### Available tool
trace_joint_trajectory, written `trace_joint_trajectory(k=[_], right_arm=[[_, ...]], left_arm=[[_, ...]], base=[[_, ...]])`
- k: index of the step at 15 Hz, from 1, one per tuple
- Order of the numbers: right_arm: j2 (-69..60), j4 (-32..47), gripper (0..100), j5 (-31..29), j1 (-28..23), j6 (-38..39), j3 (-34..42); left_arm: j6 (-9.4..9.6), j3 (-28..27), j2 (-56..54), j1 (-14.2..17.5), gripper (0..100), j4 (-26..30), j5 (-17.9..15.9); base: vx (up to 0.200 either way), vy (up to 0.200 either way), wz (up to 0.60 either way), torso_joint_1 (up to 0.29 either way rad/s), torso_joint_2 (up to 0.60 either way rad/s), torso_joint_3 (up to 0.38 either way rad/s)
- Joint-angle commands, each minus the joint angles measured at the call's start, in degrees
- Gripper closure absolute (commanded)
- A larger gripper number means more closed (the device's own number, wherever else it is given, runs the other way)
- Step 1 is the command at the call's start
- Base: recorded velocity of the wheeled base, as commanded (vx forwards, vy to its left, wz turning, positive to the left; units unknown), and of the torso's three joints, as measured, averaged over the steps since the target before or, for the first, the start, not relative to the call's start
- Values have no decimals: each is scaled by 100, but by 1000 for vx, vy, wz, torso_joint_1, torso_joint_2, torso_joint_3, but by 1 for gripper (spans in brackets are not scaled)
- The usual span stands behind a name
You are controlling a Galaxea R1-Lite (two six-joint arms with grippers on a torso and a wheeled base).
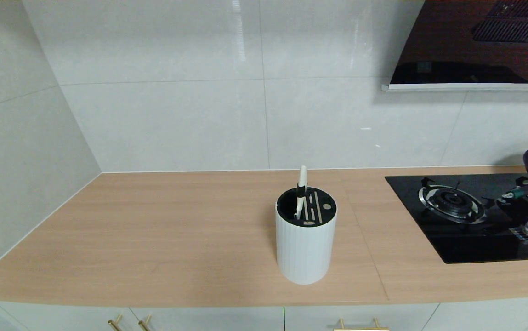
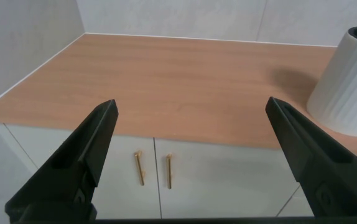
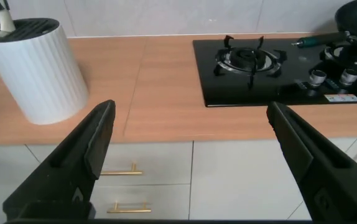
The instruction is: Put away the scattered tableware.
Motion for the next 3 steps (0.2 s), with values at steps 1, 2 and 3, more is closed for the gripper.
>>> trace_joint_trajectory(k=[1, 2, 3], right_arm=[[-29, 16, 0, 0, 2, 1, 0], [-20, 16, 0, 0, 2, 1, 0], [-20, 16, 0, -8, 2, 9, 0]], left_arm=[[1, 5, 10, 2, 0, -2, 0], [1, -4, 10, 2, 0, -2, 0], [1, 5, 19, 2, 0, -2, 0]], base=[[0, 0, 0, 0, 0, 0], [0, 0, 0, 0, 0, 0], [0, 0, 0, 0, 0, 0]])
